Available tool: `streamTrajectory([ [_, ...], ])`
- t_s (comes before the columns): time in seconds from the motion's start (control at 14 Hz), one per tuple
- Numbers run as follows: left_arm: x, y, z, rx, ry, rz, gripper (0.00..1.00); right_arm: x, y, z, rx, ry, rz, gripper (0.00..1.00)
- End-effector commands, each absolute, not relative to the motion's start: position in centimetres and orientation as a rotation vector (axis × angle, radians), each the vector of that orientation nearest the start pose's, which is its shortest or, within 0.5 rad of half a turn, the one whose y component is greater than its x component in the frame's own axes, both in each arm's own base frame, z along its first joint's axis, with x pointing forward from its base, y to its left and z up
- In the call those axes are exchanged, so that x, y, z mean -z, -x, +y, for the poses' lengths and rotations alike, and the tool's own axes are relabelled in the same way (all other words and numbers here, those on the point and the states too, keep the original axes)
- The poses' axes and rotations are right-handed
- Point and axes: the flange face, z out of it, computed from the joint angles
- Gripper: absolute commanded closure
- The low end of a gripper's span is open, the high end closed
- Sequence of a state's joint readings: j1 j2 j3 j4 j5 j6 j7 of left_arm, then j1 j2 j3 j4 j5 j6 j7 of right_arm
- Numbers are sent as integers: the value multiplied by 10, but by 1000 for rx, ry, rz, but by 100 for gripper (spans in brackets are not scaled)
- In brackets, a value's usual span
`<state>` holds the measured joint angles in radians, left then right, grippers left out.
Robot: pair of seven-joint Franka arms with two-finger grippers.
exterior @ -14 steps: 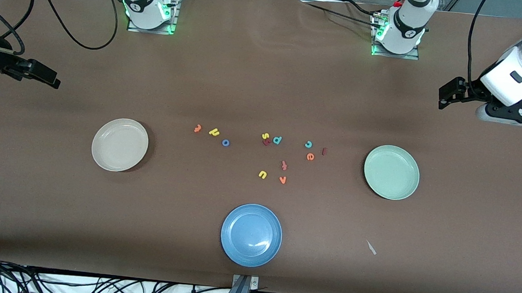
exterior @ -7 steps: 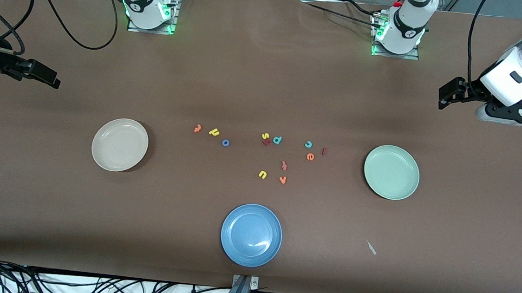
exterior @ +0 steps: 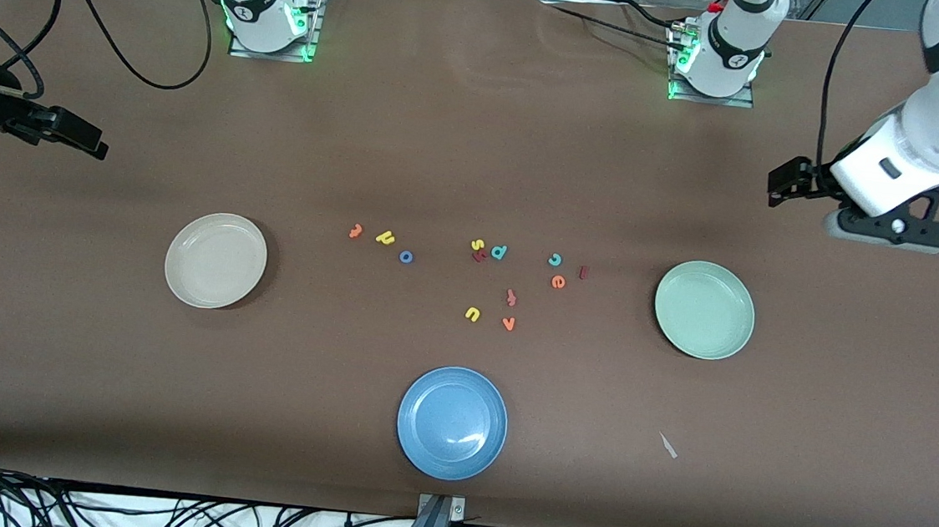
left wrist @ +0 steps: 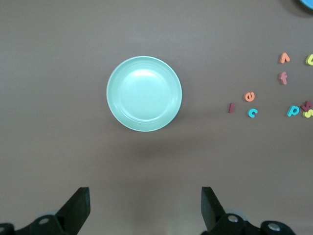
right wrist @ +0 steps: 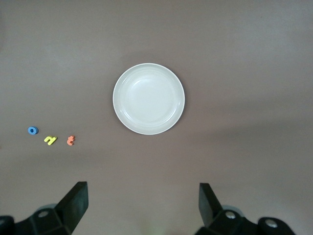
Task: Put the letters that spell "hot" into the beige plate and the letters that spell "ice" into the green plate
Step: 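Move the left gripper to red l while the right gripper reaches orange t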
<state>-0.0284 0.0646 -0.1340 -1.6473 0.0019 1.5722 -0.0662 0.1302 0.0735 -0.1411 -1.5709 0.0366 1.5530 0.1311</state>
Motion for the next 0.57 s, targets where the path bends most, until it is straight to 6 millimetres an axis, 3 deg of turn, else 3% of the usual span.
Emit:
streamTrajectory([
  [0.0, -536, -569, -105, -274, 3137, 227, 0, -563, -579, 2, -199, 3102, 199, 0],
  [0.07, -525, -570, -117, -308, 3140, 252, 0, -553, -583, 3, -220, 3101, 195, 0],
  [0.29, -466, -583, -163, -417, 3159, 344, 0, -529, -593, 9, -272, 3092, 198, 0],
  [0.36, -452, -590, -169, -399, 3178, 347, 0, -521, -595, 20, -292, 3081, 179, 0],
  [0.5, -406, -595, -212, -430, 3220, 383, 0, -506, -600, 43, -320, 3081, 142, 0],
])
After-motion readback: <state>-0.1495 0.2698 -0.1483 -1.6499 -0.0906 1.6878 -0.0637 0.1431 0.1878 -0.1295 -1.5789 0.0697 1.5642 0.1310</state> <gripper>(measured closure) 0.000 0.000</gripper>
